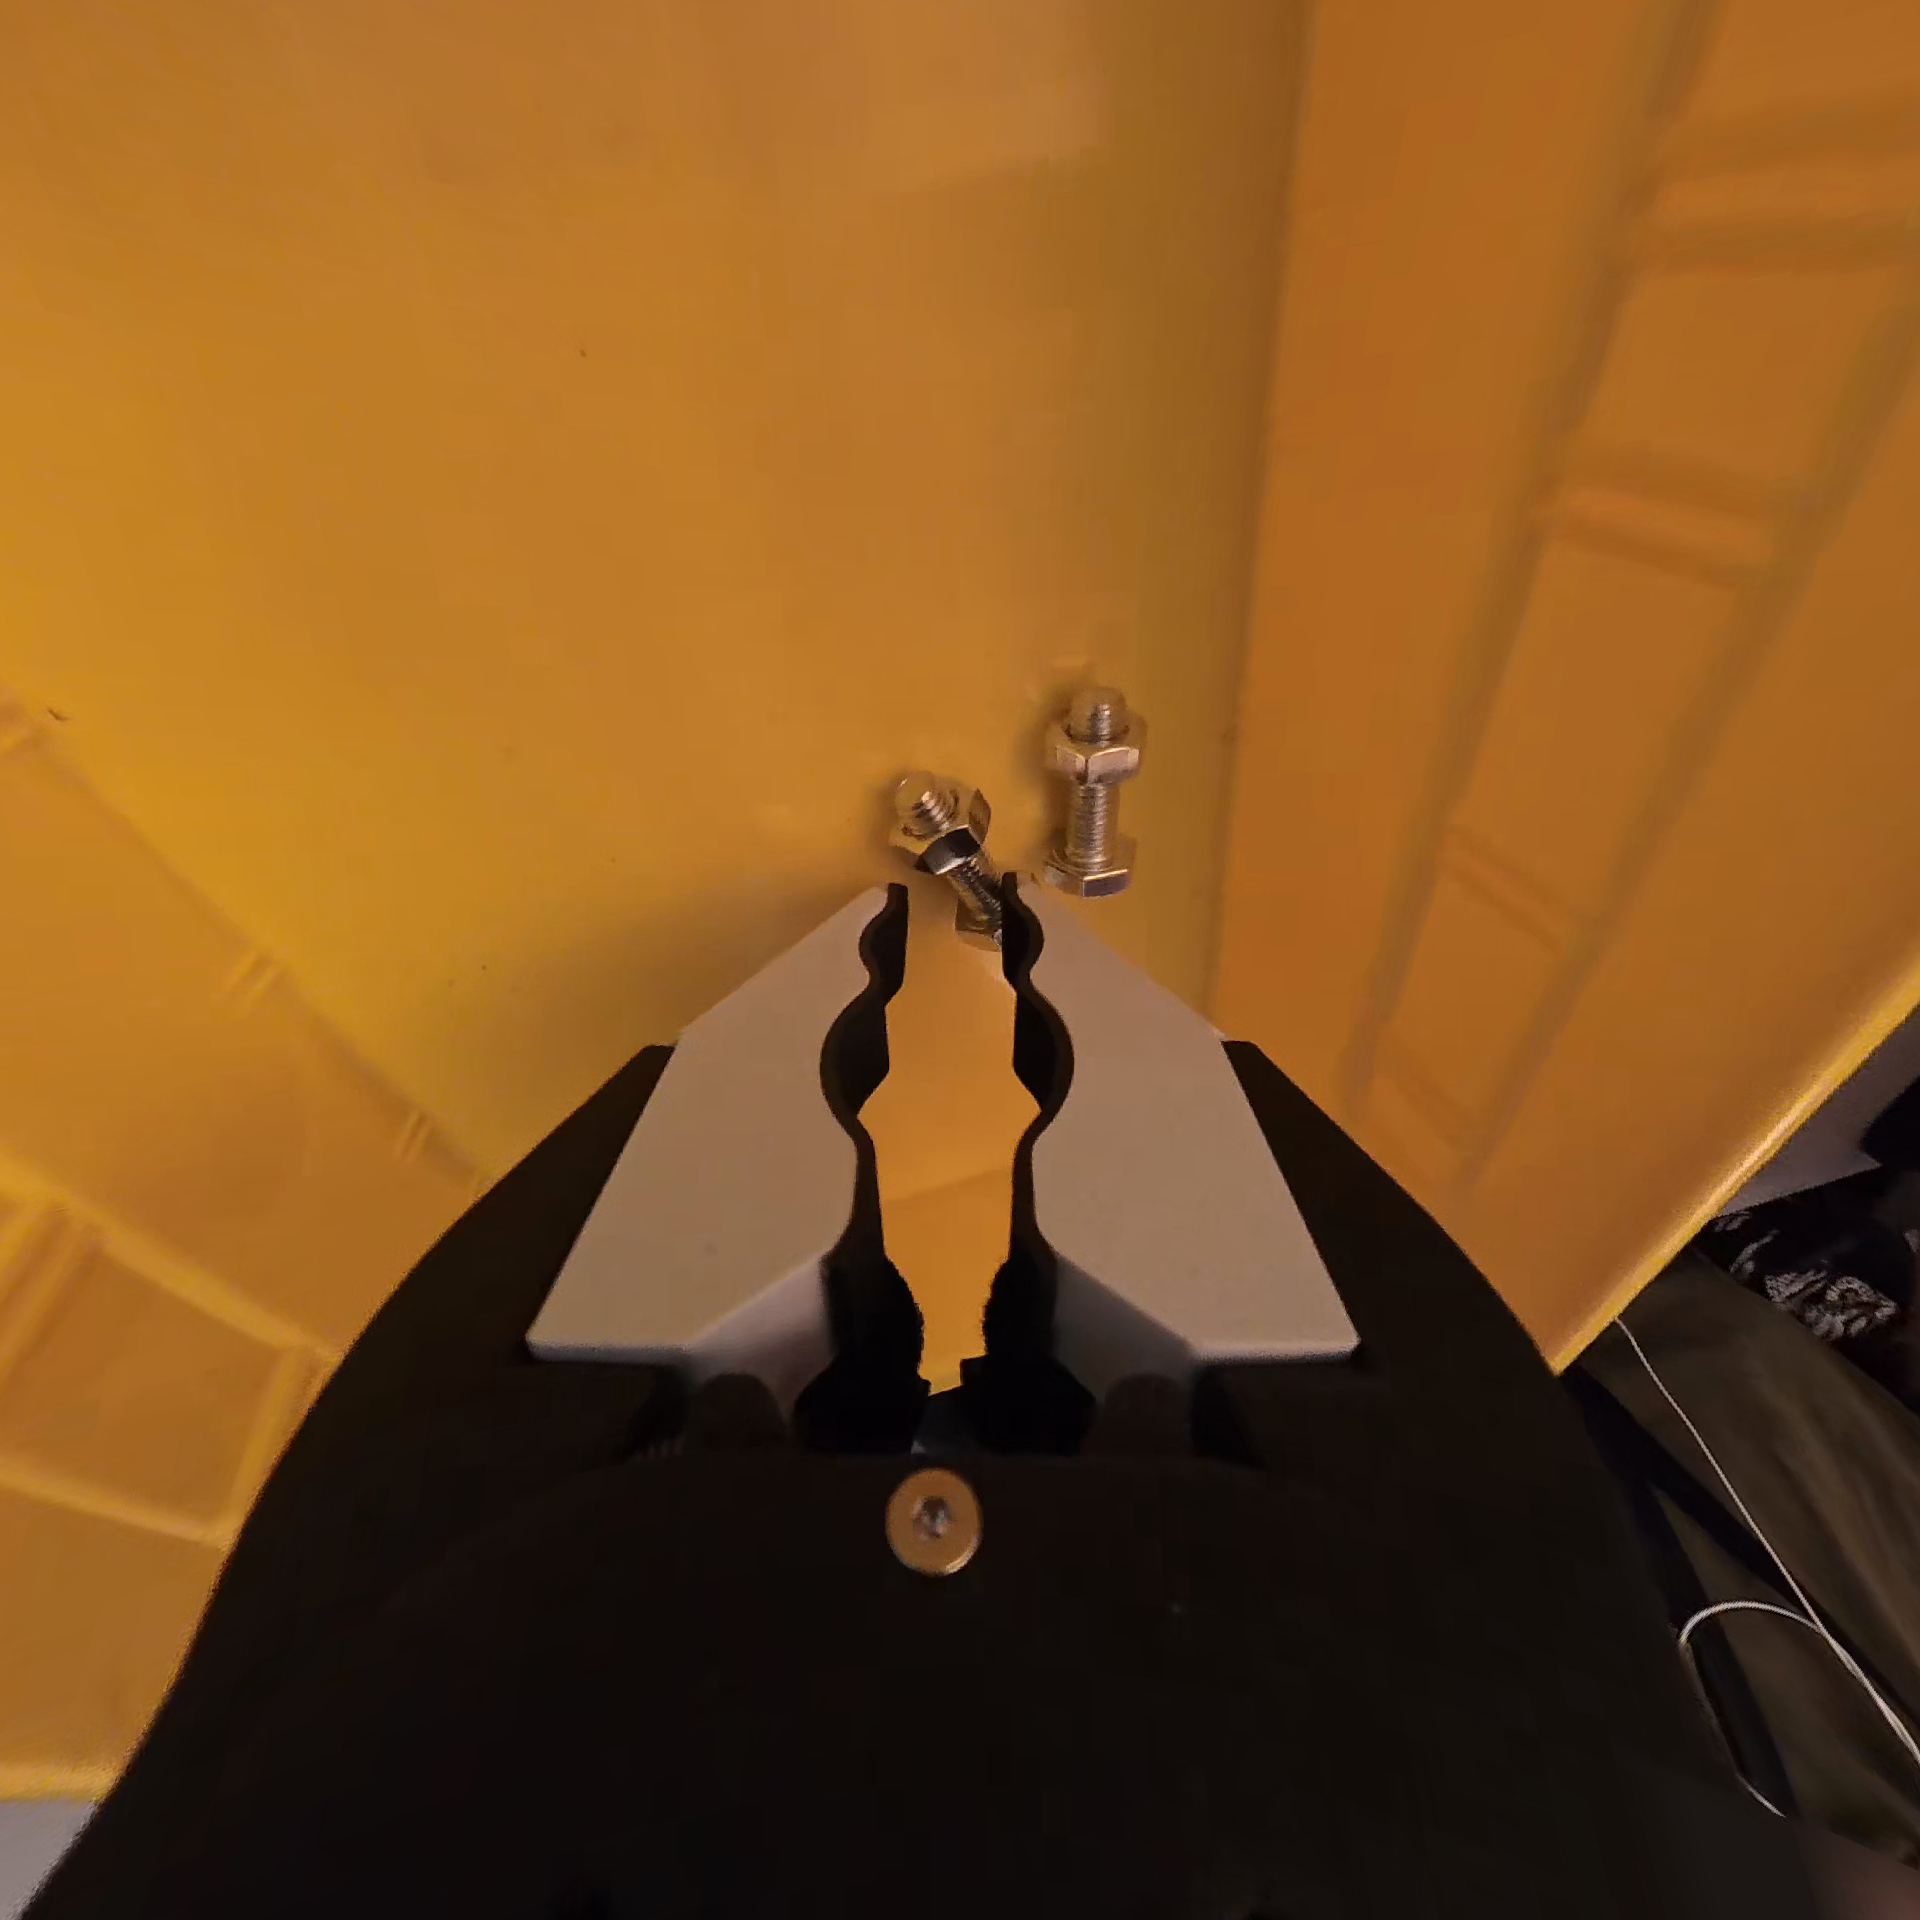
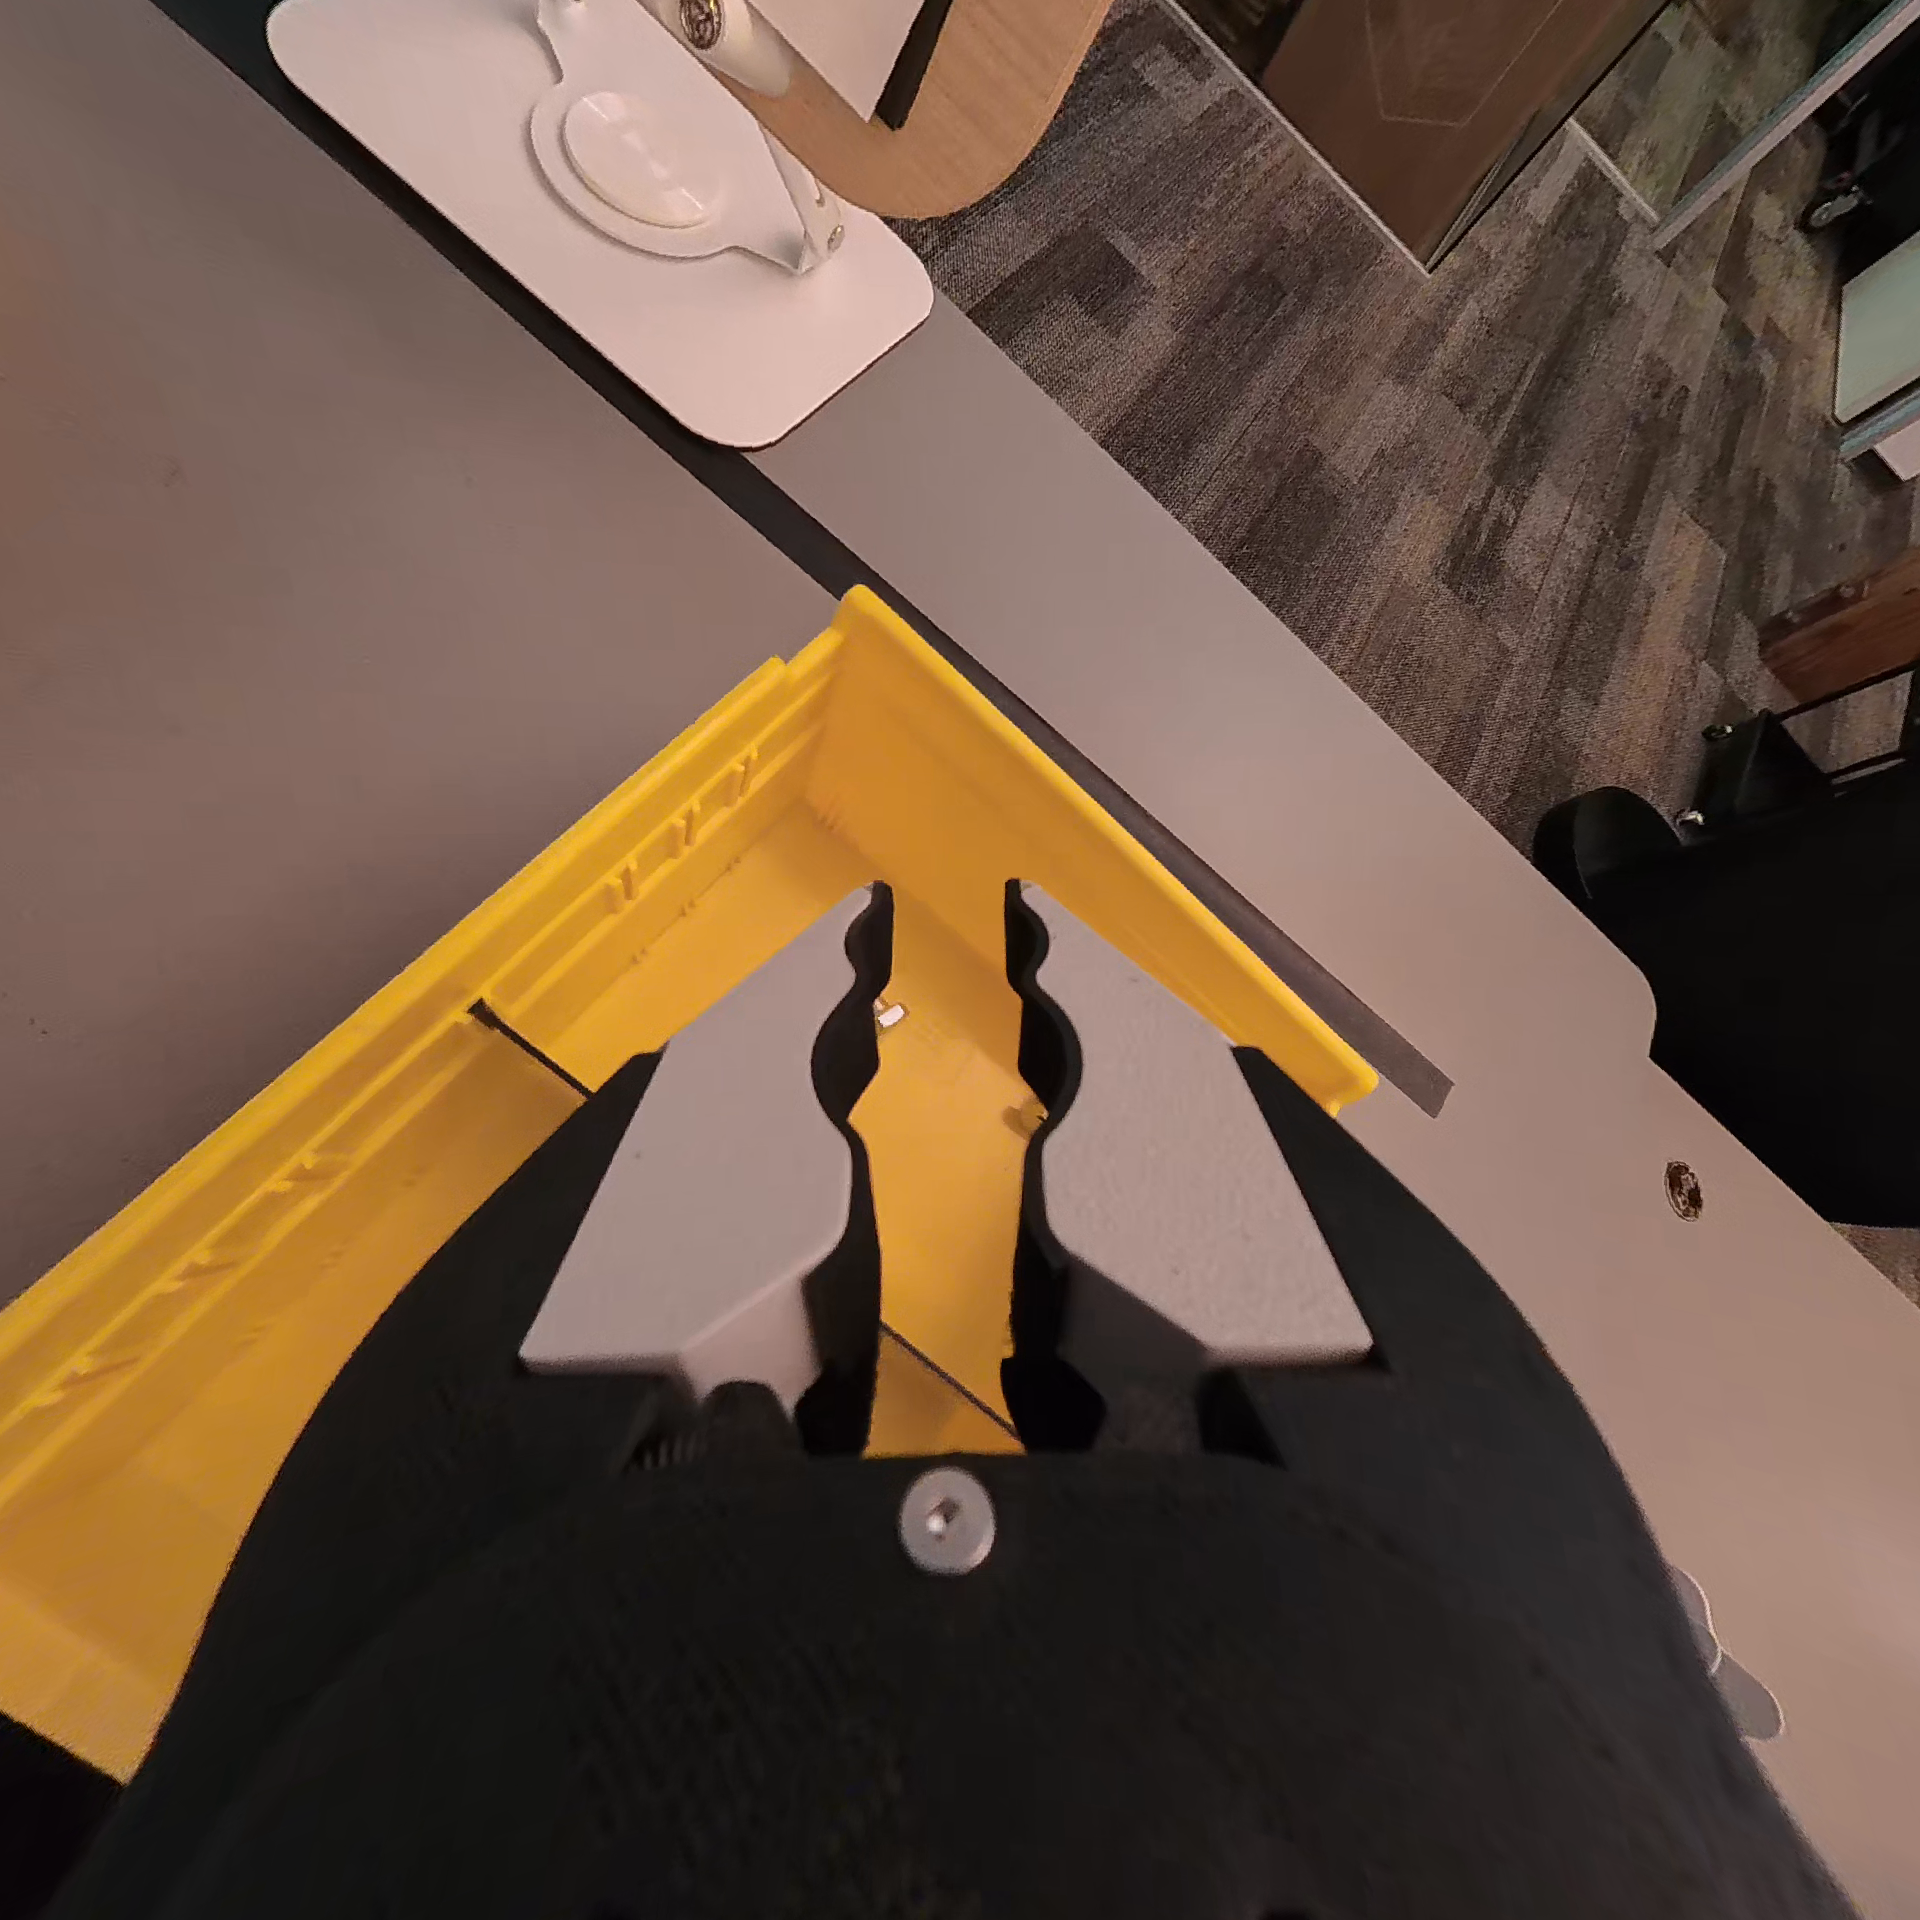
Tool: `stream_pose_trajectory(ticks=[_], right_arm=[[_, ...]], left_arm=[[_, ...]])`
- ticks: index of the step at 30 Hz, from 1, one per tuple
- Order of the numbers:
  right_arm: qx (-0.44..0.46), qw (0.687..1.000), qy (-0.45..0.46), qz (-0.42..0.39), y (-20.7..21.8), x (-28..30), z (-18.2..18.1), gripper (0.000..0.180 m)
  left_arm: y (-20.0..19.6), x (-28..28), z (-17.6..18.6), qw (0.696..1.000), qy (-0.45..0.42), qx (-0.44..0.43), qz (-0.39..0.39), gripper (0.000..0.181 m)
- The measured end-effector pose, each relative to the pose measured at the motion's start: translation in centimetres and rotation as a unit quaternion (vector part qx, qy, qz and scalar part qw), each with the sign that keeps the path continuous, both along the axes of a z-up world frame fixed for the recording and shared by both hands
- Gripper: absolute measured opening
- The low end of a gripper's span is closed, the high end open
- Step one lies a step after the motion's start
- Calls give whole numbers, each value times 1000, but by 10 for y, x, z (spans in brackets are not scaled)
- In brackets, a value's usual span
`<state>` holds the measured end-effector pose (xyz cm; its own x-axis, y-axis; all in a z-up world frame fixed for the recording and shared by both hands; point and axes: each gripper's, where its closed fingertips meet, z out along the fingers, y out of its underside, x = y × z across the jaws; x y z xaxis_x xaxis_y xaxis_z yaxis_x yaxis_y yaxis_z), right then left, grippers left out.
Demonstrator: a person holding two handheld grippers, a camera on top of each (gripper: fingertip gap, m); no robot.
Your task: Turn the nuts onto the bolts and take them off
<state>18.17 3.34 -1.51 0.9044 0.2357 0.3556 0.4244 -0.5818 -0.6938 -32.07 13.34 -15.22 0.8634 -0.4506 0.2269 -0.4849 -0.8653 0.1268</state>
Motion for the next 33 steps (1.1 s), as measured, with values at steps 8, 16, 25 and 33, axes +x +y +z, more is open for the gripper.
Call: stream_pose_trajectory(ticks=[8, 16, 25, 33], right_arm=[[-6, 1000, -7, -1, -2, 3, -1, 20], [-25, 999, -24, 5, -3, 1, -8, 21], [-39, 998, -43, 14, -3, -3, -13, 21], [-3, 998, -61, 17, 3, -11, 4, 20]], left_arm=[[2, 3, -3, 1000, 14, 0, 13, 14], [-6, 1, -8, 999, 34, -20, 3, 11], [-3, 5, 2, 999, 28, 7, -44, 7], [-1, 47, 72, 981, -125, 121, -83, 8]])
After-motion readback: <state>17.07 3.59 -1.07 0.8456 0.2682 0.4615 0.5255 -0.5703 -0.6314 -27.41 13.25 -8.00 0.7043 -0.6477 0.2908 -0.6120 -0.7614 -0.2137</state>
